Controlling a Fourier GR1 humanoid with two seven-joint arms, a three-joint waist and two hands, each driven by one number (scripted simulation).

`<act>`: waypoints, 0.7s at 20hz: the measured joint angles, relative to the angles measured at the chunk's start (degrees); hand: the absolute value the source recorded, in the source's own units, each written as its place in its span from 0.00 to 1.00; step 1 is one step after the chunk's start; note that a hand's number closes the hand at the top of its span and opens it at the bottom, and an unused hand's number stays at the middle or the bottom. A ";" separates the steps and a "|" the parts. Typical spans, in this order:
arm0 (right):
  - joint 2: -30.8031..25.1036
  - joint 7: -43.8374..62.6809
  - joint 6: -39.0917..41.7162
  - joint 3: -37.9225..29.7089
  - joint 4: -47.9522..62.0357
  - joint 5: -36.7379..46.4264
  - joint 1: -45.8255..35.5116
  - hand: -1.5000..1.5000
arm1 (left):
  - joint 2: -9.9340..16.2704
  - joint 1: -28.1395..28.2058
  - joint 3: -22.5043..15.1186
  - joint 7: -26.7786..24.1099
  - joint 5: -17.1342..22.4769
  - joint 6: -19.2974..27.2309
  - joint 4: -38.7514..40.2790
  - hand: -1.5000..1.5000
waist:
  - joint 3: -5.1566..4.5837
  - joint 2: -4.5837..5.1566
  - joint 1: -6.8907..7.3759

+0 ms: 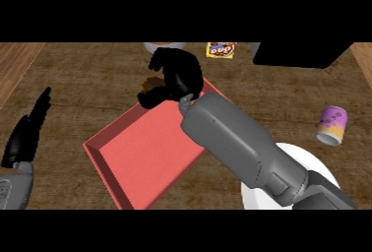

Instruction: Pick the sweet potato from the plate and place it in the cardboard box

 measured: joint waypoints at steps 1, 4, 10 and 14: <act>-0.01 -0.62 -1.15 0.76 1.18 -1.71 0.19 0.00 | -0.17 -0.18 -0.18 0.08 -0.22 0.21 -0.21 0.50 | 0.01 0.03 0.22; 0.00 -1.73 -2.98 2.59 4.08 -7.01 -0.85 0.00 | -0.68 -0.74 -0.91 1.08 -0.62 0.23 -0.99 0.50 | 0.02 0.08 0.75; 0.00 -8.08 -9.22 5.01 6.54 -13.77 -2.17 0.00 | -1.10 0.15 -1.14 0.55 -0.89 0.38 -1.52 0.50 | 0.04 0.10 0.88; 0.01 -13.30 -15.42 4.80 6.42 -16.91 -1.97 0.00 | -0.85 -0.17 -0.83 1.36 -1.04 0.40 -1.24 0.50 | 0.06 0.03 0.49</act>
